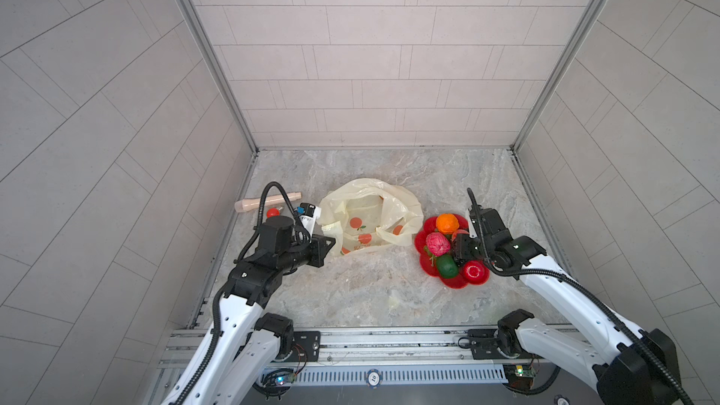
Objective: Take fruits out of the plastic bag
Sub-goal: Place the fake fruit on the plate.
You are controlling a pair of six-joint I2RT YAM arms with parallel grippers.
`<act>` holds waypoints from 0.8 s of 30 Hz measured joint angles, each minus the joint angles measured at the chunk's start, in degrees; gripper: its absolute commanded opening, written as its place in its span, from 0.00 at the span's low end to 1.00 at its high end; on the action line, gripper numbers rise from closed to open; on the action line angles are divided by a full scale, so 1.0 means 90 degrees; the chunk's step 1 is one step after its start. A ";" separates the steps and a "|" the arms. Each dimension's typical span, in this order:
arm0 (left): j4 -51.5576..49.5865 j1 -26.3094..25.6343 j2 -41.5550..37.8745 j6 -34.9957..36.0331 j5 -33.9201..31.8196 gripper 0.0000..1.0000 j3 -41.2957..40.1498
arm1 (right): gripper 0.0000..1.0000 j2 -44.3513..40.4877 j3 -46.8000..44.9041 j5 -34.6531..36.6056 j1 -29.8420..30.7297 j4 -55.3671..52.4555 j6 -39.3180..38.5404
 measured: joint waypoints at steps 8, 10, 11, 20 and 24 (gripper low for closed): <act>0.0000 -0.0002 0.0022 0.0000 0.0002 0.04 0.0002 | 0.54 0.0085 0.0000 -0.0015 0.0000 0.0058 0.0000; 0.0000 -0.0002 0.0036 0.0000 0.0002 0.04 0.0002 | 0.54 0.0085 0.0000 -0.0029 0.0000 0.0078 -0.0002; 0.0000 -0.0002 0.0041 0.0000 0.0002 0.04 0.0002 | 0.54 0.0087 0.0000 -0.0039 0.0000 0.0087 -0.0005; -0.0002 -0.0027 0.0046 0.0000 -0.0002 0.04 0.0002 | 0.59 0.0126 0.0000 -0.0049 0.0000 0.0102 -0.0056; -0.0002 -0.0032 0.0044 0.0000 -0.0005 0.04 0.0002 | 0.60 0.0189 0.0000 -0.0049 0.0000 0.0097 -0.0090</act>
